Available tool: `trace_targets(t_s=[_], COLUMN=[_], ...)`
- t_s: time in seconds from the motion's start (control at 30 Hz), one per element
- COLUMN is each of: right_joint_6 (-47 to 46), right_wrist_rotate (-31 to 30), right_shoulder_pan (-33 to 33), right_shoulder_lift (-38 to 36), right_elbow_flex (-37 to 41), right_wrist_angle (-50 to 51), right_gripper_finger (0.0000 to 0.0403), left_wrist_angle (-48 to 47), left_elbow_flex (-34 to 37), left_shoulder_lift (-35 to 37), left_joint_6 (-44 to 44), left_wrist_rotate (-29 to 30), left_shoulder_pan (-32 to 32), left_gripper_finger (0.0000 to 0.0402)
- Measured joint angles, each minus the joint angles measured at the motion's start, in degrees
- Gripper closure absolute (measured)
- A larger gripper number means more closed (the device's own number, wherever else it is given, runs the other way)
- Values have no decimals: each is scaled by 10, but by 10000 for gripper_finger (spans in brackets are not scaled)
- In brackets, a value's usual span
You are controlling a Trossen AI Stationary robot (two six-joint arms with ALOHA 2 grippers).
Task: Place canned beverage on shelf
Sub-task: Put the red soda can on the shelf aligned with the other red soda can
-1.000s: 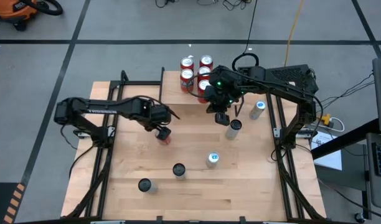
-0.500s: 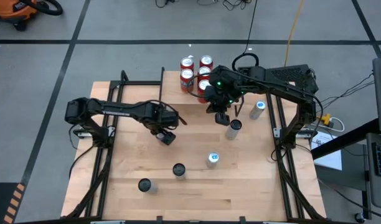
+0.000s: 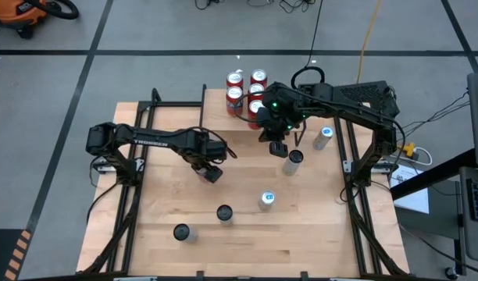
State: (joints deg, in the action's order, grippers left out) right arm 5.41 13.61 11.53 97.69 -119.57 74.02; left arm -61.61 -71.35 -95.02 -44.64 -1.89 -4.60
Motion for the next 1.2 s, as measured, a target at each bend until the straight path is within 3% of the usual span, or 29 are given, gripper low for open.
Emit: trace_targets(t_s=[0.3,0.5,0.77,1.0,1.2], right_joint_6=[-17,-72,-118,-119,-124], right_wrist_rotate=[0,1,1,32,48], right_shoulder_pan=[0,0,-8,-46,-76], right_shoulder_lift=[0,1,1,-11,-14], right_elbow_flex=[0,0,0,0,0], right_wrist_angle=[-2,-45,-38,25,19], right_gripper_finger=[403,403,403,403,402], left_wrist_angle=[-4,-28,-66,-85,-83], left_elbow_flex=[0,-25,-131,-244,-314], left_shoulder_lift=[1,3,9,33,61], left_joint_6=[7,24,31,52,90], left_wrist_rotate=[-18,-31,-45,-47,-48], left_shoulder_pan=[0,0,2,12,20], left_gripper_finger=[107,117,117,117,117])
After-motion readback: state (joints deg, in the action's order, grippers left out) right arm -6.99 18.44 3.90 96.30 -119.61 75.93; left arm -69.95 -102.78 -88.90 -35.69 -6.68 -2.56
